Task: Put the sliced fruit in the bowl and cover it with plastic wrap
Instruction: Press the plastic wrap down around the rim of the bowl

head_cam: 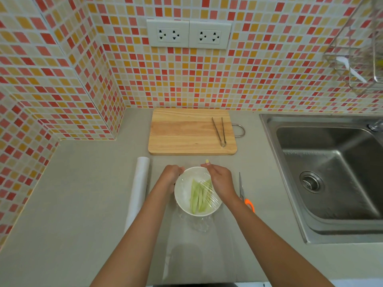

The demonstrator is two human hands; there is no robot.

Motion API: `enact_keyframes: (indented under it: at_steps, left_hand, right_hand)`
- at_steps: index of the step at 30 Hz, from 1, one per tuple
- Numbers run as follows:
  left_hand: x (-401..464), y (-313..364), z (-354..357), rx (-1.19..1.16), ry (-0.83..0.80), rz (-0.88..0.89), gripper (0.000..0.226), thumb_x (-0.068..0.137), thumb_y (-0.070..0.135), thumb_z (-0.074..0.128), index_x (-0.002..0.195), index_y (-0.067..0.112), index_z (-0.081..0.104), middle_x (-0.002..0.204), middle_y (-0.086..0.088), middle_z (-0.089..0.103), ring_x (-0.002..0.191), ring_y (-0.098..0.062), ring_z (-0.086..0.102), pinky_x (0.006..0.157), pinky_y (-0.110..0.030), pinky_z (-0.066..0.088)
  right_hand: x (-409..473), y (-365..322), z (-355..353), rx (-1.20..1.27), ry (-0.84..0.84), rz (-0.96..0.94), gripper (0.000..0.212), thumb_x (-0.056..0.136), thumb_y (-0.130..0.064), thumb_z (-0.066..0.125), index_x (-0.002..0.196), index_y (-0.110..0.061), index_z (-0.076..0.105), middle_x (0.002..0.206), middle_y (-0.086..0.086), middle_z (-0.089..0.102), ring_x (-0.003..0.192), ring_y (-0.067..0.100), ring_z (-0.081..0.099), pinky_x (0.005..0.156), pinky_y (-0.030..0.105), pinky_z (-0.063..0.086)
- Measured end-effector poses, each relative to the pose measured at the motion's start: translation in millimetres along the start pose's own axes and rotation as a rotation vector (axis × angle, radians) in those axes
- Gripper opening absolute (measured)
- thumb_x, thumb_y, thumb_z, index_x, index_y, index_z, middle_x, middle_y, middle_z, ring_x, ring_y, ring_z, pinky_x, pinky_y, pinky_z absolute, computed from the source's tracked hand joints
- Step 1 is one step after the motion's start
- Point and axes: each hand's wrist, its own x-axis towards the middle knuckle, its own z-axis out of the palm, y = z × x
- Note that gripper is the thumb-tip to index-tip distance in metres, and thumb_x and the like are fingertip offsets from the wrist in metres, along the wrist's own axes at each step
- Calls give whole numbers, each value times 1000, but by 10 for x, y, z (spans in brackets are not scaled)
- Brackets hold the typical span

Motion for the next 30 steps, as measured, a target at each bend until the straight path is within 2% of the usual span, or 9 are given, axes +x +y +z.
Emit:
enact_keyframes:
  at_steps: [3,7,11,13,15,18,21,26,30]
  left_hand:
    - [4,43,47,51,28,-8,21,89,-4,43,71,3,48,68,-8,45,59,-22,41,56,-29,32]
    - [24,19,112,40,176,-18,11,84,-2,41,75,1,48,75,-12,46,68,-24,40,54,-29,29]
    - [-51,-121,76,161,407,369,18,93,11,49,106,7,60,106,-10,65,95,-27,62,75,-35,50]
    - [-200,-242,70,138,431,688,18,99,21,48,102,17,65,100,1,67,97,-15,63,84,-30,50]
    - [-361,-430,107,84,413,819,26,103,26,43,111,20,67,107,12,66,105,0,60,91,-18,45]
    - [-495,-761,240,7,382,804,36,104,27,36,128,18,61,127,13,60,122,4,51,103,-14,37]
    - [-492,-904,375,-76,346,709,41,104,30,32,138,18,52,139,9,53,130,1,46,109,-17,34]
    - [-373,-785,373,-226,314,629,44,105,37,29,140,24,51,127,9,63,121,-2,54,103,-20,40]
    - [-231,-669,266,-219,193,609,47,104,42,26,137,24,55,119,12,68,112,1,59,94,-12,43]
  right_hand:
    - [34,-15,-18,7,34,81,31,96,-27,52,80,-15,76,76,3,72,75,16,66,74,30,49]
    - [52,-26,-36,15,55,220,39,92,-19,56,54,-13,52,56,3,43,54,19,39,56,29,30]
    - [-3,-69,-79,24,131,52,17,92,-11,57,97,-6,73,90,-1,68,84,8,61,74,17,44]
    - [-26,-79,-127,47,53,24,23,95,-14,55,112,-7,70,105,-5,68,100,5,61,85,13,43]
    - [-53,-39,-165,106,-20,55,27,97,-19,52,115,-7,68,111,-3,68,105,6,61,89,16,45]
    - [-135,51,-155,248,50,151,25,96,-18,52,107,-9,72,98,0,70,92,11,64,77,16,48]
    - [-224,104,-94,359,119,221,22,92,-15,53,92,-4,72,83,7,68,81,21,63,76,32,48]
    - [-303,171,-52,358,78,291,31,99,-28,45,94,-8,68,96,9,69,93,23,64,88,37,48]
    - [-299,158,-51,394,103,356,33,101,-34,38,87,-22,66,86,-1,70,82,12,65,67,26,51]
